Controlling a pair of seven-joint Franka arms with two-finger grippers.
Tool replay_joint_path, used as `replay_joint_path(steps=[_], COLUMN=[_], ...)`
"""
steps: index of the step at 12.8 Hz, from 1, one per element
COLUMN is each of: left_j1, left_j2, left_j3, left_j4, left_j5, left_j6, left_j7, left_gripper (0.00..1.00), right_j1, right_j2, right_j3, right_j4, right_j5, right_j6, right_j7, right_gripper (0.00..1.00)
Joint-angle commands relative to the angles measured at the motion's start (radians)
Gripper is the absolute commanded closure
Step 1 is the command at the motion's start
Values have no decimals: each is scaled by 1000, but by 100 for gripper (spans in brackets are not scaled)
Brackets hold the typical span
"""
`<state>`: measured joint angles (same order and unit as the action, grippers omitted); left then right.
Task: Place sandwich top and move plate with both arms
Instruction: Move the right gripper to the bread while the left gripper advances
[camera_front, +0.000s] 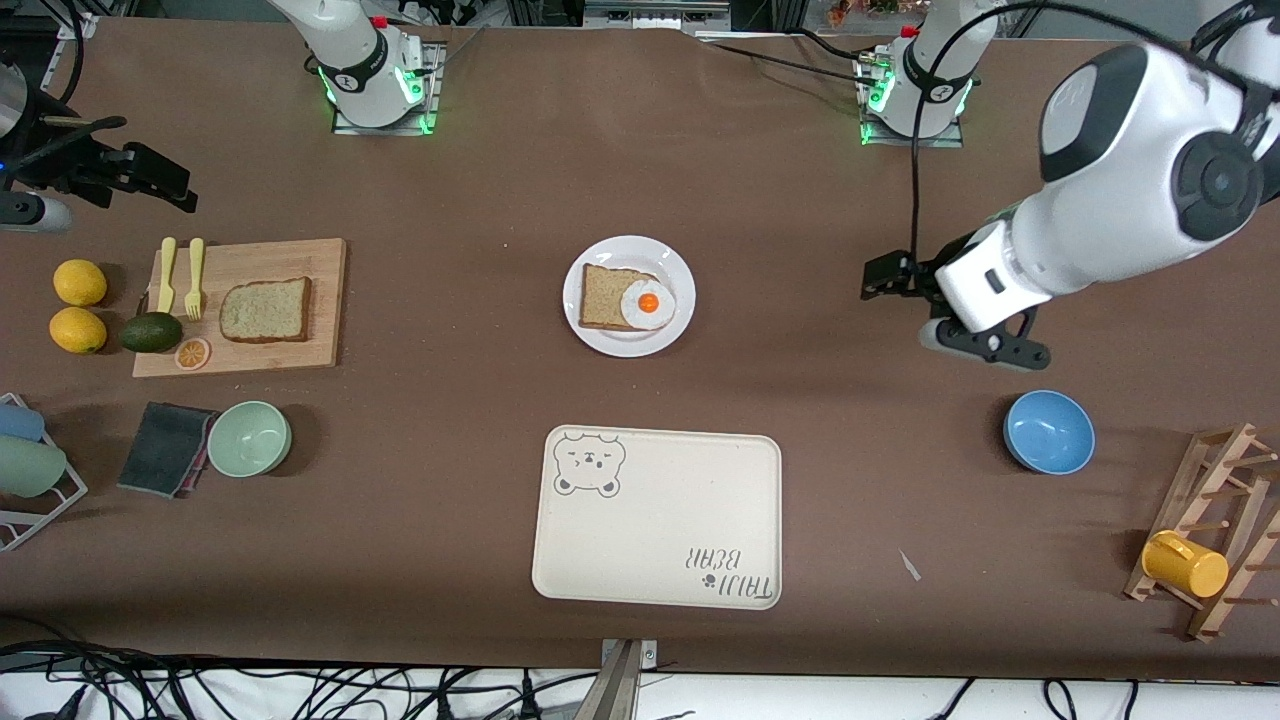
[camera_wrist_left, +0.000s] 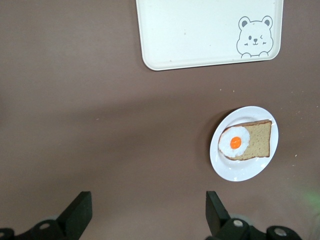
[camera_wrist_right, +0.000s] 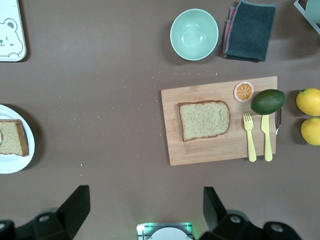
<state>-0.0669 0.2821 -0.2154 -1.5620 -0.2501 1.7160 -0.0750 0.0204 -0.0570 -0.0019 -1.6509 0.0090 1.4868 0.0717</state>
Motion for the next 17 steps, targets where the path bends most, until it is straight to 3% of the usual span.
replay_joint_path(steps=[1, 4, 7, 11, 17], left_j1=[-37, -60, -57, -24, -27], left_j2=[75, 114, 114, 92, 68], left_j3=[-15, -21, -25, -25, -27], left_j4=[17, 17, 19, 26, 31], left_j5=[-28, -28, -28, -28, -28], left_j6=[62, 88, 89, 80, 36], left_j7=[-3, 7, 12, 27, 56], left_gripper=[0, 0, 0, 0, 0], right_j1=[3, 38, 136, 179, 211], right_j2=[26, 92, 132, 195, 201], right_j3=[0, 5, 5, 5, 3], right_j4=[-3, 3, 0, -13, -248], right_j5=[-4, -18, -170, -289, -383], right_j6=[10, -5, -23, -17, 199], right_j7=[-13, -21, -10, 38, 226], right_gripper=[0, 0, 0, 0, 0])
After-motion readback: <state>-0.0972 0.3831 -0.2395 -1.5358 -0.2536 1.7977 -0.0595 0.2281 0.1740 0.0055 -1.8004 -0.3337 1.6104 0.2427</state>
